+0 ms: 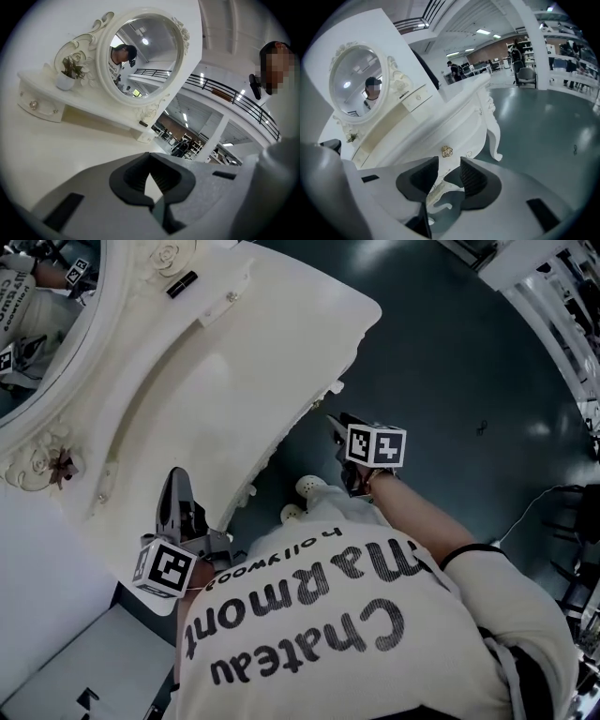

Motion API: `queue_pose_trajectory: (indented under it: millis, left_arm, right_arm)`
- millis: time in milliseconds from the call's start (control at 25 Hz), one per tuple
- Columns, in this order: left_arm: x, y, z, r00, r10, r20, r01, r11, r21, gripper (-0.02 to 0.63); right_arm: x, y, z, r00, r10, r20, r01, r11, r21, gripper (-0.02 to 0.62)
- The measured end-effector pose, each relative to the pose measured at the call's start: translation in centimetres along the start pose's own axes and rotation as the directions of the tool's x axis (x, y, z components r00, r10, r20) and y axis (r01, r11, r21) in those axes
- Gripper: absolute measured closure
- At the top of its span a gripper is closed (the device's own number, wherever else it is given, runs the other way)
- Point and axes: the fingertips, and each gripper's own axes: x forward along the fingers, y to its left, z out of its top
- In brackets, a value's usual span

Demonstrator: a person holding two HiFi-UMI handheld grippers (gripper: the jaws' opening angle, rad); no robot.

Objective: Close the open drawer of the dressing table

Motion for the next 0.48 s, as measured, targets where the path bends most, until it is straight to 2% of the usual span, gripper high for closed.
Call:
queue_pose_trajectory:
  millis: [120,240,360,480]
  left_arm:
    - [-0.6,-0.6,-1.0,0.999,-0.039,-0.026,0.039,0.999,0.008,0.598]
    - [-1.3,-1.1,-1.8,0.997,-0.064,-0.037,0.064,0.998,0.01,0.598]
    - [-2.0,-1.5,-2.3,0.997,-0.071,-0.039,0.072,0.997,0.027,0.598]
    - [-2.7,-1.9,-2.6,0.997,-0.069,-0.033,0.07,0.996,0.052,0.598]
  right_arm:
    - [-2.3,1.2,0.7,0.997,-0.014,0.074,0.012,1.0,0.022,0.496]
    - [-4.5,3.1,1.7,0.989,0.009,0.149,-0.015,0.999,0.035,0.526]
    - [-6.8,5.5,3.4,0.972,0.064,0.227,-0.066,0.998,0.002,0.543]
    - [-9.2,7.5,5.7,0.943,0.124,0.308,-0.111,0.992,-0.062,0.551]
